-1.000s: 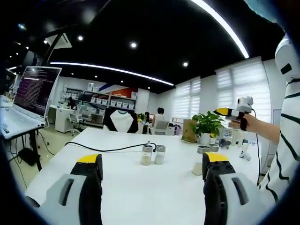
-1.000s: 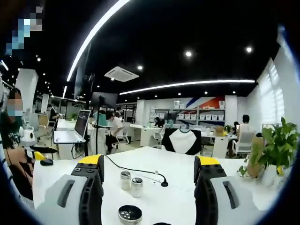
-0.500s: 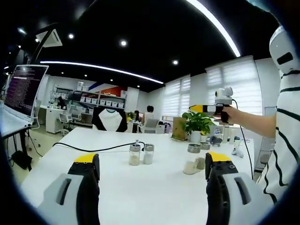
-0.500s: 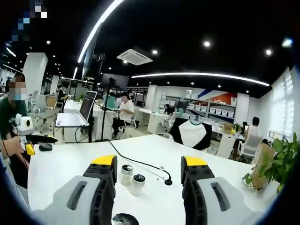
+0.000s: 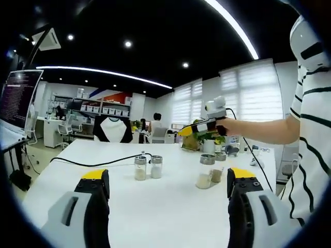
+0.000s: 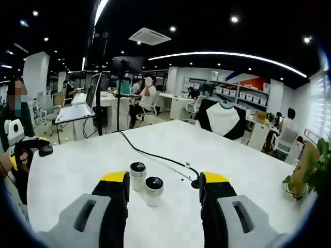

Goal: Rotate the seasoning bottle until the label or dispensing opening points toward the visible target arrow and the bottle remains upright within the marked orientation range

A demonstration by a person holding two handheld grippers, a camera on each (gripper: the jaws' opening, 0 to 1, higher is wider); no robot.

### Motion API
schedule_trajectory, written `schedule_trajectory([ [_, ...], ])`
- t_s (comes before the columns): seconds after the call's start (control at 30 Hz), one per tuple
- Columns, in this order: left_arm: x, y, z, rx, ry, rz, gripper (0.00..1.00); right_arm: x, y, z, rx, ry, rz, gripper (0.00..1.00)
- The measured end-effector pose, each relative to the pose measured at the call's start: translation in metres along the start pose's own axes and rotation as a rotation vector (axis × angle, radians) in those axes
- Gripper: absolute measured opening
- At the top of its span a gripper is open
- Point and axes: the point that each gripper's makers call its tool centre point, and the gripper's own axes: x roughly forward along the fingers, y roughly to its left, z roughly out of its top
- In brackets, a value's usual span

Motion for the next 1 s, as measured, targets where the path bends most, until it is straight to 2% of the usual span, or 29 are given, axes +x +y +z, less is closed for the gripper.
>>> schedule_trajectory([
  [0.03, -0.001, 0.000, 0.001, 0.003, 0.000, 0.002, 1.00, 0.005, 0.001, -0.002, 0.005, 0.008, 0.008, 0.54],
  [0.07, -0.004, 0.001, 0.001, 0.004, 0.000, 0.009, 1.00, 0.011, 0.002, -0.012, 0.035, 0.059, 0.008, 0.53],
  [0.13, -0.009, 0.004, 0.001, 0.002, 0.002, 0.022, 1.00, 0.023, 0.002, -0.021, 0.033, 0.101, 0.013, 0.51],
  [0.17, -0.011, 0.005, 0.001, -0.001, 0.002, 0.027, 1.00, 0.027, 0.005, -0.031, 0.073, 0.148, 0.014, 0.51],
  [0.23, -0.016, 0.008, 0.000, -0.016, 0.001, 0.038, 1.00, 0.039, 0.006, -0.044, 0.089, 0.201, 0.016, 0.52],
  [0.33, -0.023, 0.011, -0.002, -0.017, 0.012, 0.053, 1.00, 0.051, 0.007, -0.045, 0.059, 0.214, 0.003, 0.52],
  [0.47, -0.032, 0.016, -0.003, -0.015, 0.019, 0.076, 1.00, 0.073, 0.011, -0.045, 0.032, 0.230, 0.037, 0.46],
  [0.53, -0.034, 0.018, -0.003, -0.020, 0.015, 0.085, 1.00, 0.084, 0.012, -0.051, 0.038, 0.257, 0.049, 0.46],
  [0.57, -0.035, 0.019, -0.003, -0.026, 0.014, 0.088, 1.00, 0.087, 0.014, -0.064, 0.076, 0.323, 0.045, 0.46],
  [0.6, -0.036, 0.020, -0.003, -0.032, 0.013, 0.094, 1.00, 0.089, 0.012, -0.068, 0.099, 0.342, 0.033, 0.46],
  [0.73, -0.042, 0.019, -0.006, -0.026, 0.019, 0.101, 1.00, 0.101, 0.008, -0.079, 0.070, 0.367, 0.003, 0.54],
  [0.9, -0.052, 0.023, -0.009, -0.038, 0.032, 0.121, 0.98, 0.111, 0.010, -0.085, 0.072, 0.372, 0.015, 0.38],
  [0.97, -0.052, 0.025, -0.011, -0.051, 0.029, 0.128, 0.98, 0.112, 0.010, -0.087, 0.041, 0.379, 0.009, 0.33],
  [1.0, -0.052, 0.026, -0.011, -0.056, 0.027, 0.131, 0.97, 0.114, 0.015, -0.087, 0.030, 0.375, 0.039, 0.32],
])
